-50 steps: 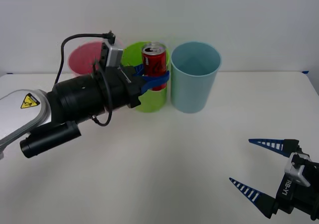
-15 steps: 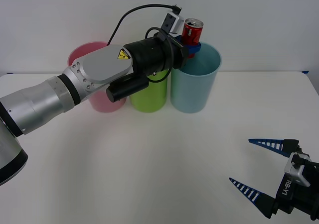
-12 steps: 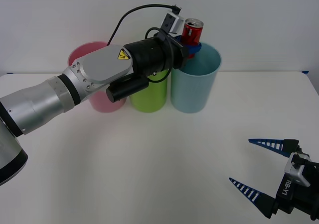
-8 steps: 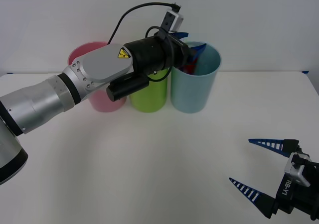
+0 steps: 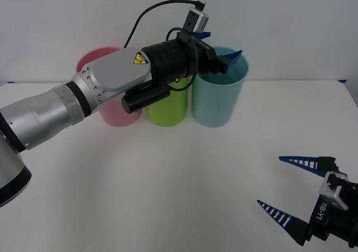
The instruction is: Put cans in the blue bin and PET bottles in the pink bin and trash in the green bin.
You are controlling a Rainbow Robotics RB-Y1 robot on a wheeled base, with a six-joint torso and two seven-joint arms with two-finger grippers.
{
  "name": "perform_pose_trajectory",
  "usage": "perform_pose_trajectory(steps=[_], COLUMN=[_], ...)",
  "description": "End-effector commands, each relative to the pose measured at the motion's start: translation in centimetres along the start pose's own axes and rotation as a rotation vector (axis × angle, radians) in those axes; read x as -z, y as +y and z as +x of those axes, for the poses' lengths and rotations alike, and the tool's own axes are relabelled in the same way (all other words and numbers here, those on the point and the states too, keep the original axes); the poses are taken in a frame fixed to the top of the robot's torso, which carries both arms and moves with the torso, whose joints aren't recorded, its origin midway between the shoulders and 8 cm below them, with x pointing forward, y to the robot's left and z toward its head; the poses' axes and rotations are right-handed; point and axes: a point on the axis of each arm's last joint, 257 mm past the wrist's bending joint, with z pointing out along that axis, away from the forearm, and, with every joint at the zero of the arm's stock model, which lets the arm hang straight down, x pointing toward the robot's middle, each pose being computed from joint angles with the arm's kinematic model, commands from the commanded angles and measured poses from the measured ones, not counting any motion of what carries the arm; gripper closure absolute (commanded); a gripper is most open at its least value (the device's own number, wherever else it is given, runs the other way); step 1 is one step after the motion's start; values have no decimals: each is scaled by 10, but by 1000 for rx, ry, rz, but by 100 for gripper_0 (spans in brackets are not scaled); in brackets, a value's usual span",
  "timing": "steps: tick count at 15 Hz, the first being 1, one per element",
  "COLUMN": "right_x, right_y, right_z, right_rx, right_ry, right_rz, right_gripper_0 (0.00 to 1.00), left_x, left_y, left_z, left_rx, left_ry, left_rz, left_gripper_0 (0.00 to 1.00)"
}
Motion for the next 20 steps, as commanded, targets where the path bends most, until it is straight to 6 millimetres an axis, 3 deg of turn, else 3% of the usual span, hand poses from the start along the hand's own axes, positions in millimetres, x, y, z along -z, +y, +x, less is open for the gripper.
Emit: perform_pose_trajectory(steps=[1,6,10,12,14,20], right_x=[0,0,0,0,0,0], right_y=[0,0,0,0,0,0], right_z=[0,0,0,0,0,0], right_rx=[0,0,0,0,0,0], right_ry=[0,0,0,0,0,0], right_rz=[0,0,0,0,0,0], right_gripper_0=[0,0,0,0,0,0], left_x=[0,4,27,39,63,148], left_y=[-4,-10,-8,-2,12,28], left_z=[-10,-49,-87,-93,-93,-112], left_rx=[-5,14,41,32,7,-34], left_ry=[-22,-83,-172,-191,-213,-306], left_rz=[2,49,94,85,57,64], left_gripper_0=[0,0,0,0,0,0])
